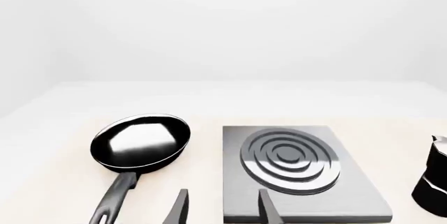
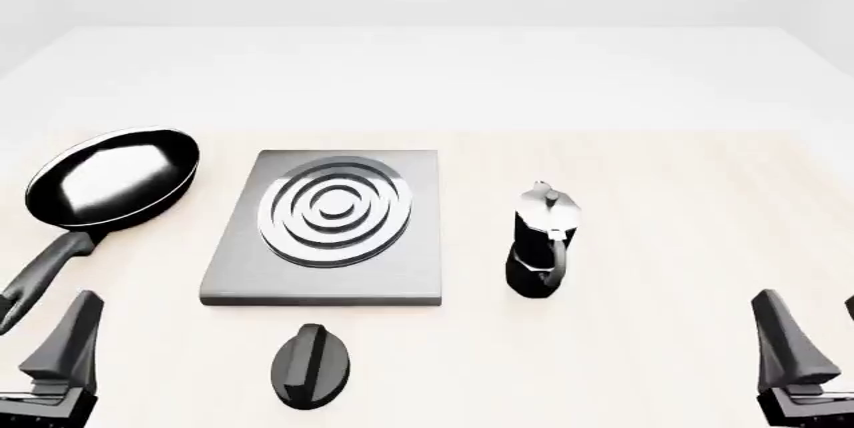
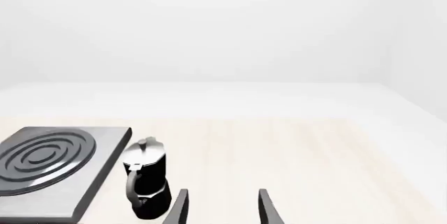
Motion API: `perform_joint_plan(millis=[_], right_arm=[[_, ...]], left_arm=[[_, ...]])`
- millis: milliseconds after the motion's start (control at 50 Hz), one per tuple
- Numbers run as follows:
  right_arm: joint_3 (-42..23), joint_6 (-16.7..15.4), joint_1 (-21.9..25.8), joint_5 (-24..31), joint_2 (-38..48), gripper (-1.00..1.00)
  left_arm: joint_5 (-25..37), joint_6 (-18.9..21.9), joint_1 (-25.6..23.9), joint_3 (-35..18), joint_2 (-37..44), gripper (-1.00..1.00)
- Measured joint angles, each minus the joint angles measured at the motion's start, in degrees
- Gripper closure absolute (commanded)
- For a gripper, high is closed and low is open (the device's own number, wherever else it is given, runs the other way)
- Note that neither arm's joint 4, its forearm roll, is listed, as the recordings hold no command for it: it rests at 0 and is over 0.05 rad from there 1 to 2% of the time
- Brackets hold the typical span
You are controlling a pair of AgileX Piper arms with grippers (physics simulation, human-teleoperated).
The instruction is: Turn on the stove and put the moka pot on it.
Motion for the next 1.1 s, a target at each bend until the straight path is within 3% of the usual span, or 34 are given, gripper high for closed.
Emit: perform_joint_plan(millis=[360,720,1100], right_arm=[[0.98,-0.51,0.38,0.14,-0.02,-1.00],[1.14,-1.04,1.37,-0.08,0.90,-1.00],[1.29,-1.15,2.50,-1.50,3.12,-1.00]], left_arm=[[-2.03,1.56,-3.02,0.62,2.02,-1.00],[-11.10,4.08,-12.67,-6.60,28.25,-1.00],[-5.31,3.12,-22.72,-17.68,45.26,-1.00]])
